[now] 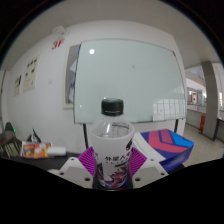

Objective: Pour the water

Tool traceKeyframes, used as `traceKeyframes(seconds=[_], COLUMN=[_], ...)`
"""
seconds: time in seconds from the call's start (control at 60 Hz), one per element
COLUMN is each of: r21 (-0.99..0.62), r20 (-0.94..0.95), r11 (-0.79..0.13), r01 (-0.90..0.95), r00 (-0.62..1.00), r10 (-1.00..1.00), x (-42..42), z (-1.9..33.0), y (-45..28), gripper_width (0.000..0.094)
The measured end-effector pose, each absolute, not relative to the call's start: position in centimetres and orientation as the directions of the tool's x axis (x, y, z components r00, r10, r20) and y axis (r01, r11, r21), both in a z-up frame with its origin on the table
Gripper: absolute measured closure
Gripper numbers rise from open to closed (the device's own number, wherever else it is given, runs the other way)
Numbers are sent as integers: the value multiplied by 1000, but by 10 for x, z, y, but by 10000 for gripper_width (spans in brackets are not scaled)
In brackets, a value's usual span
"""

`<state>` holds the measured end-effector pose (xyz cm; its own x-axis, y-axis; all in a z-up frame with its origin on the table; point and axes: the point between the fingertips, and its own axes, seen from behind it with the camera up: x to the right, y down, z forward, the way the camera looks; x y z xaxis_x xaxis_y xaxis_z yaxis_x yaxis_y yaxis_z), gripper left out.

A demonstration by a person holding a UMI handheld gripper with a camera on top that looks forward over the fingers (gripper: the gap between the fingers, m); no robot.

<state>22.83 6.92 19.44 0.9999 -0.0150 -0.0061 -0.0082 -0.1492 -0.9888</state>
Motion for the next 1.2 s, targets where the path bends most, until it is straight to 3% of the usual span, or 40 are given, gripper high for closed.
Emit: traceKeyframes(seconds=[0.3, 0.417, 0.567, 0.667, 0.7, 0.767, 0.967, 1.2], r21=[-941, -956, -948, -921, -915, -910, -903, -895], r20=[49, 16, 15, 22, 32, 64, 97, 146], r11=[-337, -294, -317, -390, -402, -413, -425, -435], r01=[43, 10, 12, 14, 19, 37, 63, 101], r00=[999, 1000, 1000, 1000, 999, 997, 993, 987], r10=[-9, -17, -6, -16, -27, -52, -59, -72], x=[248, 250, 251, 252, 254, 258, 239, 192], z=[63, 67, 66, 57, 59, 67, 112, 156], y=[65, 66, 66, 57, 52, 40, -34, -170], gripper_width=[546, 543, 382, 70, 121, 82, 92, 91])
